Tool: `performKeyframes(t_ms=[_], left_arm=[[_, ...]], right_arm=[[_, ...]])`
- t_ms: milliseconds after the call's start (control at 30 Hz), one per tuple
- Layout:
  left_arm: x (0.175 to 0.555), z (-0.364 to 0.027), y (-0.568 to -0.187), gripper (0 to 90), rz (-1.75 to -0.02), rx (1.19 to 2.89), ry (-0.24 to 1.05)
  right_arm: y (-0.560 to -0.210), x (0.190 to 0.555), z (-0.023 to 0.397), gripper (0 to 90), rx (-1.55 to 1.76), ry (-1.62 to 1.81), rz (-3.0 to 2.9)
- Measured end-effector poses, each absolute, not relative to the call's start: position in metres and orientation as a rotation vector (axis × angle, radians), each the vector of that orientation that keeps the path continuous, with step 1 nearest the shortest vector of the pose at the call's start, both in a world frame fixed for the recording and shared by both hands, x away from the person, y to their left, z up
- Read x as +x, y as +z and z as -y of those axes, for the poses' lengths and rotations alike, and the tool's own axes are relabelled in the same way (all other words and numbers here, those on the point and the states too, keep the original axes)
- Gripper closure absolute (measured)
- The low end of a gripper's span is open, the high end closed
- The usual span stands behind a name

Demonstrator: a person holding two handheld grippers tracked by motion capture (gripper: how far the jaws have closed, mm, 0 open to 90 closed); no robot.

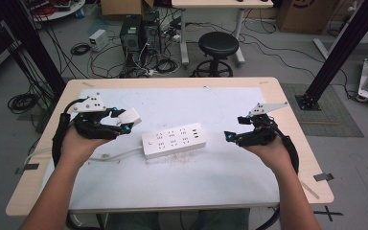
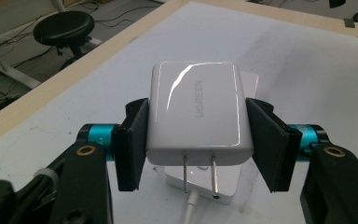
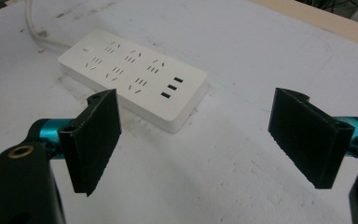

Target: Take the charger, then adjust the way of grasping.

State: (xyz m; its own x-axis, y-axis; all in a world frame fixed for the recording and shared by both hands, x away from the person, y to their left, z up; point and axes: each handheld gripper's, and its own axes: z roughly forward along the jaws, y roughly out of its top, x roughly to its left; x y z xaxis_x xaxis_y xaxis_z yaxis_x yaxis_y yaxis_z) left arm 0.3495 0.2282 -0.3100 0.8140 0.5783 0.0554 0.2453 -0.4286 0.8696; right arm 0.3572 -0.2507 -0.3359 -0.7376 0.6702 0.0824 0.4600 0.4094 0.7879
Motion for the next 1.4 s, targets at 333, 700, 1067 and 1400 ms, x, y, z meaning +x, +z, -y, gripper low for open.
performKeyframes(t_ms=[333,700,1067,1400], left_arm=[[0.356,-0.213,-0.32,42.5,-0.51,2.035,0.381],[0.359,-0.182,-0.334,42.5,-0.38,2.061,0.362],[0.36,-0.168,-0.349,42.5,-0.316,2.042,0.363],[0.356,-0.155,-0.359,42.5,-0.244,2.053,0.382]], right_arm=[[-0.331,0.364,0.242,17.3,0.981,1.245,-2.464],[-0.321,0.371,0.217,17.3,0.947,1.275,-2.543],[-0.328,0.379,0.196,17.3,0.934,1.307,-2.609],[-0.332,0.381,0.179,17.3,0.945,1.382,-2.666]])
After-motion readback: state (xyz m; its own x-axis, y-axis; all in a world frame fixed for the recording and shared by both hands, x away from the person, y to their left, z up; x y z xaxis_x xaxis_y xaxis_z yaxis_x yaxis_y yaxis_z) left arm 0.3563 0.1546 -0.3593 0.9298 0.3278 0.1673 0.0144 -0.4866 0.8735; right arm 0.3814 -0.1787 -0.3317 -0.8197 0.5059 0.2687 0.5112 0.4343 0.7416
